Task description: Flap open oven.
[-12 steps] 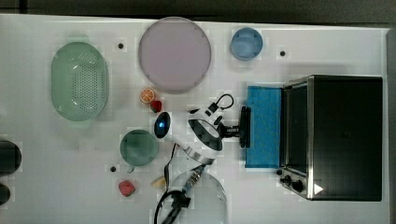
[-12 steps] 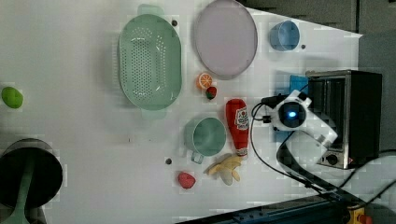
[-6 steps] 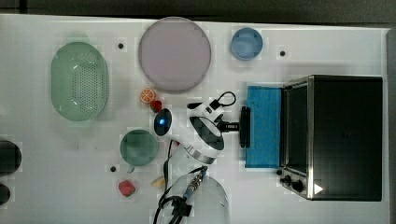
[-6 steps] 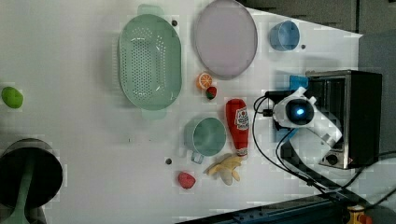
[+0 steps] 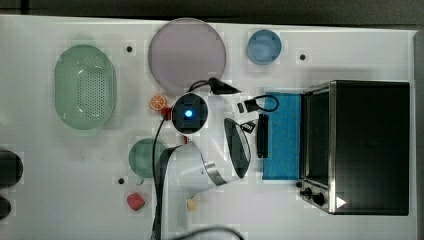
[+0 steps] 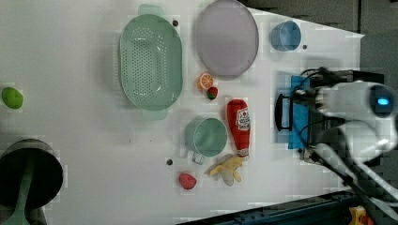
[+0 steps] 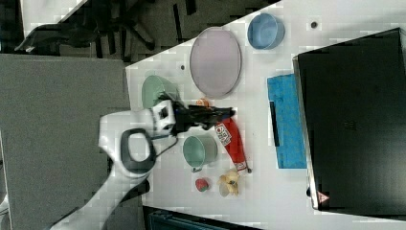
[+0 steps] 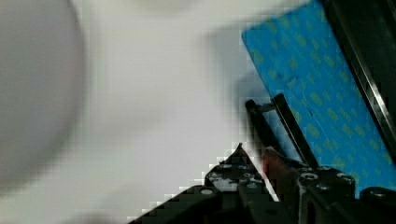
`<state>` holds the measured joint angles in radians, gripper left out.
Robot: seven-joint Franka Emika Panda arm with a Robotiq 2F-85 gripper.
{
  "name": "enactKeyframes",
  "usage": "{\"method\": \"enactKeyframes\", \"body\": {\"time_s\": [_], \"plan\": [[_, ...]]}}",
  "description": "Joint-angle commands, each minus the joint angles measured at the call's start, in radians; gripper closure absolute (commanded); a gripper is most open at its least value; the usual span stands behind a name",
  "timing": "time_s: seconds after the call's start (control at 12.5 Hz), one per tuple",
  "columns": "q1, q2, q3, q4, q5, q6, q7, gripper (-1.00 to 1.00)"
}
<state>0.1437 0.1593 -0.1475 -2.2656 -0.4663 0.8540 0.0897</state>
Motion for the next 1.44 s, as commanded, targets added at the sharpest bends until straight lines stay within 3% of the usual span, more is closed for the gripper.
{"method": "enactKeyframes", "body": {"time_s": [0.08, 0.4, 0.64, 0.96, 1.44], "plan": [[-0.009, -0.091, -0.004, 0.01, 0.126, -0.075, 0.051, 0.65], [-0.01, -0.278, -0.009, 0.038, 0.385, -0.289, 0.051, 0.65], [-0.01, -0.389, -0.009, 0.131, 0.393, -0.456, 0.051, 0.65], [-0.011, -0.397, -0.022, 0.296, 0.395, -0.745, 0.052, 0.65], [-0.009, -0.396, -0.02, 0.344, 0.401, -0.787, 0.048, 0.65]]}}
